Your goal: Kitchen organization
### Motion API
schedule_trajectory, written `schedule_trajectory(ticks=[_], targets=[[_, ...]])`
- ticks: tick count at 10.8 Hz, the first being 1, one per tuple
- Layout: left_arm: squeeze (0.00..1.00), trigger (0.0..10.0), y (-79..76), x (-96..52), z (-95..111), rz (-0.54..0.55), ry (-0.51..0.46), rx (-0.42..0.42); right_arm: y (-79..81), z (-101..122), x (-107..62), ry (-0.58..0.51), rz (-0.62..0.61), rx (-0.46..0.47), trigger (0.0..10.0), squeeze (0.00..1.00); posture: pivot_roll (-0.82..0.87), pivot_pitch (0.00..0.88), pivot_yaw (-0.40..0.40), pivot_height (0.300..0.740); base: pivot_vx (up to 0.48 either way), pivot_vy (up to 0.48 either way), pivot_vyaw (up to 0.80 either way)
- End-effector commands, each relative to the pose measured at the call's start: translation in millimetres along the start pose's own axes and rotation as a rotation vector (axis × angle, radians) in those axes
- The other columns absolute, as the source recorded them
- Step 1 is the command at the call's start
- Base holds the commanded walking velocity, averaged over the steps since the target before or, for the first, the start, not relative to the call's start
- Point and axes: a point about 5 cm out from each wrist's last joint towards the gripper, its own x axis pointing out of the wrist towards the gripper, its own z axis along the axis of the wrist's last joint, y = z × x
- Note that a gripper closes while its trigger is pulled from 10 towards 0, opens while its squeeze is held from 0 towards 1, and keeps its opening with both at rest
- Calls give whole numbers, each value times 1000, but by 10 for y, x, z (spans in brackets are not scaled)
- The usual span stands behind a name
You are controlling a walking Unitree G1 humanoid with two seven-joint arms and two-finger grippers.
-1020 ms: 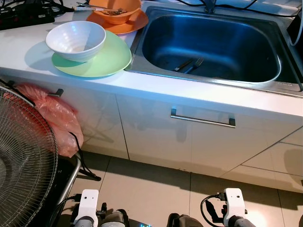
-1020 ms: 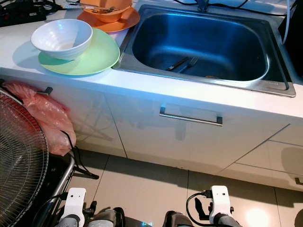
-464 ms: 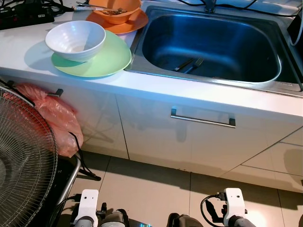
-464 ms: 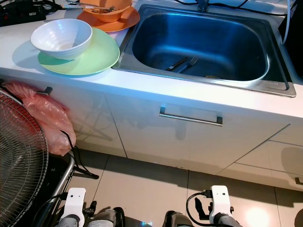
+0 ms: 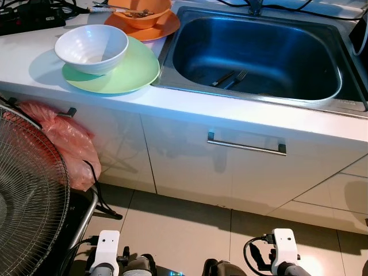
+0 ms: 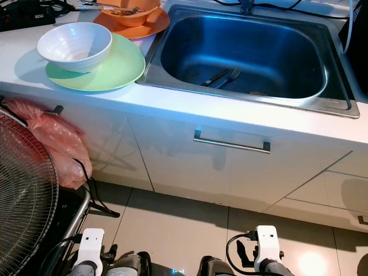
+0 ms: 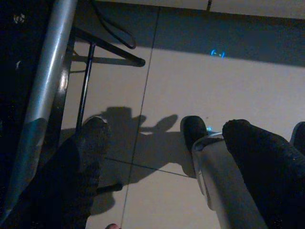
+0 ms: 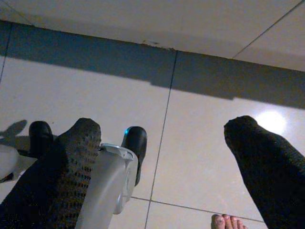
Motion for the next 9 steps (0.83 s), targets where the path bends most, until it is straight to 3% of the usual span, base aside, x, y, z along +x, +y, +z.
schedule_trajectory(ticks=[1, 9], targets=[[0, 10000, 3, -33, -116, 4, 46, -13, -22, -64, -24, 29, 3, -4, 10000, 0, 52, 193, -32, 740, 0, 0, 0], [0, 10000, -23, -30, -102, -2, 41, -11, -12, -63, -20, 29, 6, -1, 10000, 0, 54, 193, -33, 740, 0, 0, 0]])
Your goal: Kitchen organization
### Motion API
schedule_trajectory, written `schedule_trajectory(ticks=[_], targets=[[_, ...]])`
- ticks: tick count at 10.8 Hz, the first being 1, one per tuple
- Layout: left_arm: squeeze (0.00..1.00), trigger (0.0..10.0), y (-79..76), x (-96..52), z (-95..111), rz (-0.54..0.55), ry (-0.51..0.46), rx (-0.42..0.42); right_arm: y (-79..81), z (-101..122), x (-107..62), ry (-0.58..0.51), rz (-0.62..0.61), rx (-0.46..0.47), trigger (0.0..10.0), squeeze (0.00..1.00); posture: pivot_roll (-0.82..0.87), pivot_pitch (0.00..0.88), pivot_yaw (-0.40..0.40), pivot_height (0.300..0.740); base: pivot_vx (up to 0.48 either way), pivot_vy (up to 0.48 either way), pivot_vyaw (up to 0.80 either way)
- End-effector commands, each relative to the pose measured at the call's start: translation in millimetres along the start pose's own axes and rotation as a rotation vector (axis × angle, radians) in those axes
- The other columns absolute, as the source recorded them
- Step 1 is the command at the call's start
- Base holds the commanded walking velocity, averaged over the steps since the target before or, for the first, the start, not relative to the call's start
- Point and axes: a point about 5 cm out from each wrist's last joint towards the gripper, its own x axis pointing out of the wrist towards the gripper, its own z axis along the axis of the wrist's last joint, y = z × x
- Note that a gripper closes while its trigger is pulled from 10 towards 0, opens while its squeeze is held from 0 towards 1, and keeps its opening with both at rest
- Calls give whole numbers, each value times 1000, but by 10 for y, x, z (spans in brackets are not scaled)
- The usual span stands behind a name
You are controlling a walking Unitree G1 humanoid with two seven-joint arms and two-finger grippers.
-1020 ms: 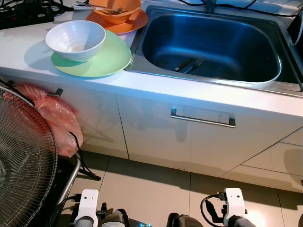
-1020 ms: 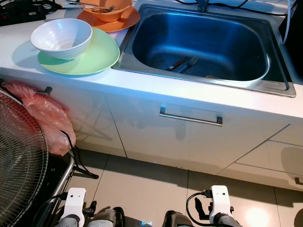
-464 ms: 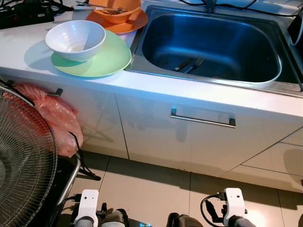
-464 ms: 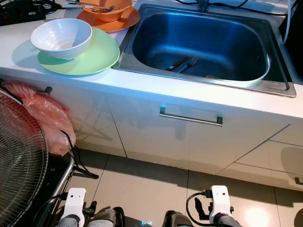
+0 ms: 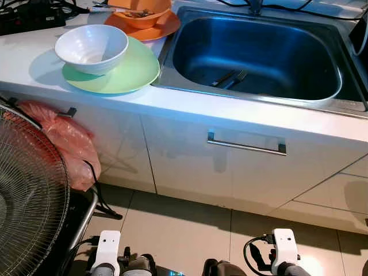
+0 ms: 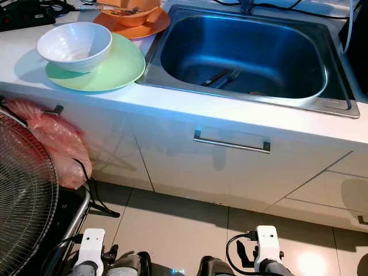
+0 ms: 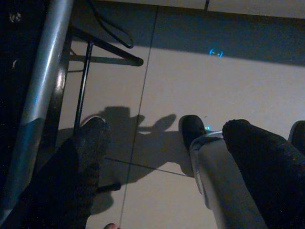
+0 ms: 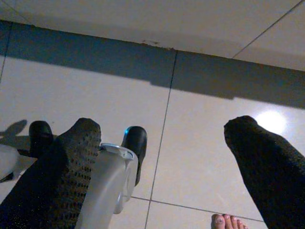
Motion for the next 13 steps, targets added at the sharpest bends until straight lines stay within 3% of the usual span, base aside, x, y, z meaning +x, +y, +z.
schedule_trajectory(ticks=[1, 13], targets=[[0, 10000, -2, -32, -107, 5, 40, -11, -12, -60, -19, 28, 6, 1, 10000, 0, 54, 198, -33, 740, 0, 0, 0], [0, 10000, -6, -33, -110, 9, 41, -16, -18, -55, -19, 27, 3, 5, 10000, 0, 56, 198, -36, 740, 0, 0, 0]])
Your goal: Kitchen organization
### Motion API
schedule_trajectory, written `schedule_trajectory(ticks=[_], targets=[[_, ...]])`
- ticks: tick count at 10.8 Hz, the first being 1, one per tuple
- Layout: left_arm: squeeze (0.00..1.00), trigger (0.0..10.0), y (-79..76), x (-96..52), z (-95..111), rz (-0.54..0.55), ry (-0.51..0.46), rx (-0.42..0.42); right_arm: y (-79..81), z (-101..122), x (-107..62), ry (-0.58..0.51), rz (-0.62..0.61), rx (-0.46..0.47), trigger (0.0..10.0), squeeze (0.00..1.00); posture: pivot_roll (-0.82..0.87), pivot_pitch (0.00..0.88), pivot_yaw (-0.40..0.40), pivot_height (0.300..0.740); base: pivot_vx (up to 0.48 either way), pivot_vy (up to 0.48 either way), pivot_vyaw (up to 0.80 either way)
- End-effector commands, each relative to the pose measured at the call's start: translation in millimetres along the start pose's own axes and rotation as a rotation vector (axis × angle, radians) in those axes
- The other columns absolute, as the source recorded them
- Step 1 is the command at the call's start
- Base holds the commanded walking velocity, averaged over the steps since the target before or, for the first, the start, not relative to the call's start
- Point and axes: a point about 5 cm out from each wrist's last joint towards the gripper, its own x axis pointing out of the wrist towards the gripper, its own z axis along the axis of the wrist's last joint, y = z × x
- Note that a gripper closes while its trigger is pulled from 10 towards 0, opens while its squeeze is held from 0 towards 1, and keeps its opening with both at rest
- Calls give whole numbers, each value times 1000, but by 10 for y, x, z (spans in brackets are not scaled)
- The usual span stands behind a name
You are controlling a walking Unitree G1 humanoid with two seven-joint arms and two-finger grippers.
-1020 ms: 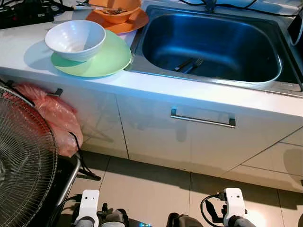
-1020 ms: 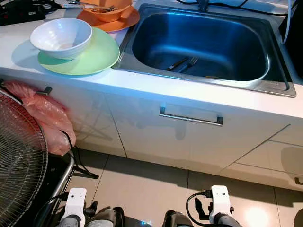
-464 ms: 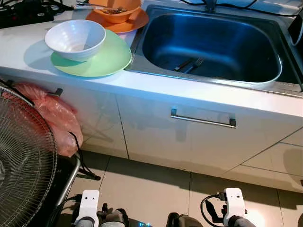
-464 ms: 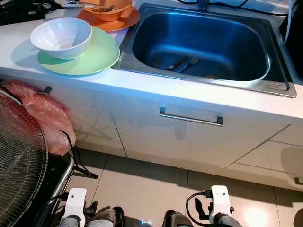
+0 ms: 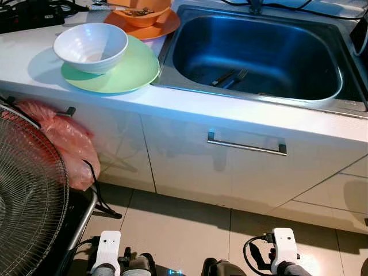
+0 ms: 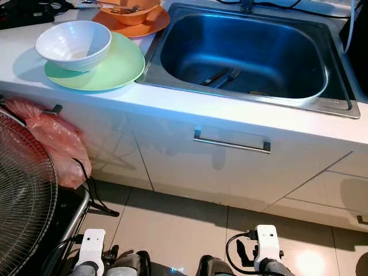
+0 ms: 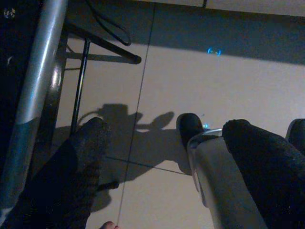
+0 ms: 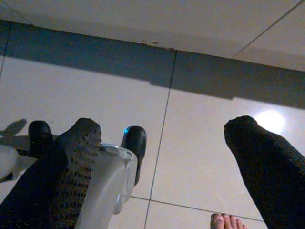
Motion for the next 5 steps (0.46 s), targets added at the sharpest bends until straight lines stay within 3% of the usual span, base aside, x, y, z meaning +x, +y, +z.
schedule_trajectory(ticks=[1, 5], targets=[[0, 10000, 6, -31, -107, 11, 41, -15, -20, -67, -24, 29, 2, 4, 10000, 0, 56, 198, -36, 740, 0, 0, 0], [0, 10000, -1, -31, -109, 10, 43, -15, -22, -72, -26, 32, 4, 0, 10000, 0, 54, 187, -34, 740, 0, 0, 0]])
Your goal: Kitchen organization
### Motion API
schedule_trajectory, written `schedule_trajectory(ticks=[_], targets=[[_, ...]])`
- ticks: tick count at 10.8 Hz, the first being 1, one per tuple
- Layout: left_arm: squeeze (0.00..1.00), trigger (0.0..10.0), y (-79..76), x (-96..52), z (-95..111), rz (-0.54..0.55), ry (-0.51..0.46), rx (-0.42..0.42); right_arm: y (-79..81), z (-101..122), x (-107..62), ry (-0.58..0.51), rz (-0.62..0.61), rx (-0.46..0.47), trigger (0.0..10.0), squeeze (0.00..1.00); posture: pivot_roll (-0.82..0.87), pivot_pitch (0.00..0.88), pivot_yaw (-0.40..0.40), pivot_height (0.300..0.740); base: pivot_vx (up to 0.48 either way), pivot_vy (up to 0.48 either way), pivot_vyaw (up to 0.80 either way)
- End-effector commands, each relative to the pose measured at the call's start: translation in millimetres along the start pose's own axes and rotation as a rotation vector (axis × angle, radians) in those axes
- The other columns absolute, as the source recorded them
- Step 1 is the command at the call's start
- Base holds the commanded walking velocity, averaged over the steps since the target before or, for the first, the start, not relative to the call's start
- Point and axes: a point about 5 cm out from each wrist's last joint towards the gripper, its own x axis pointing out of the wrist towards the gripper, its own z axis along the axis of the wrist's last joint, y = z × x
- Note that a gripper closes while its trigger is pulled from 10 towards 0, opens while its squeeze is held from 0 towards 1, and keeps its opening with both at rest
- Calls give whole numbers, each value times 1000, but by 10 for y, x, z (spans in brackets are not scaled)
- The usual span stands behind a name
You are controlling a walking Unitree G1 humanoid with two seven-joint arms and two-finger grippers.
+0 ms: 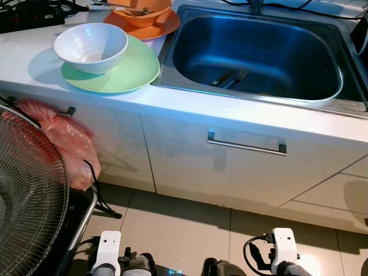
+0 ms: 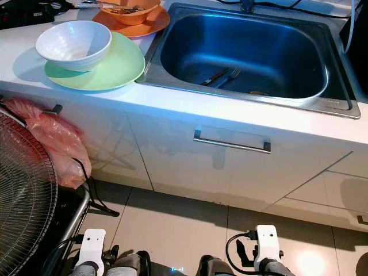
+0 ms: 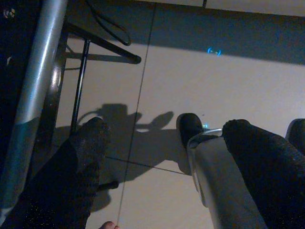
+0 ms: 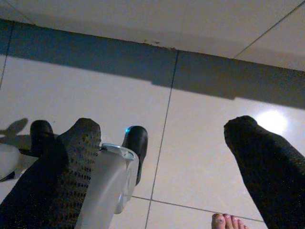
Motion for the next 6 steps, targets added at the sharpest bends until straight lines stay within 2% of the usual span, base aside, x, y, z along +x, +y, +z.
schedule_trajectory(ticks=[1, 6], targets=[[0, 10000, 3, -32, -113, 9, 44, -12, -26, -75, -28, 32, -3, 0, 10000, 0, 55, 181, -34, 740, 0, 0, 0], [0, 10000, -1, -30, -111, 0, 48, 0, -17, -85, -30, 33, 1, -4, 10000, 0, 49, 154, -28, 740, 0, 0, 0]])
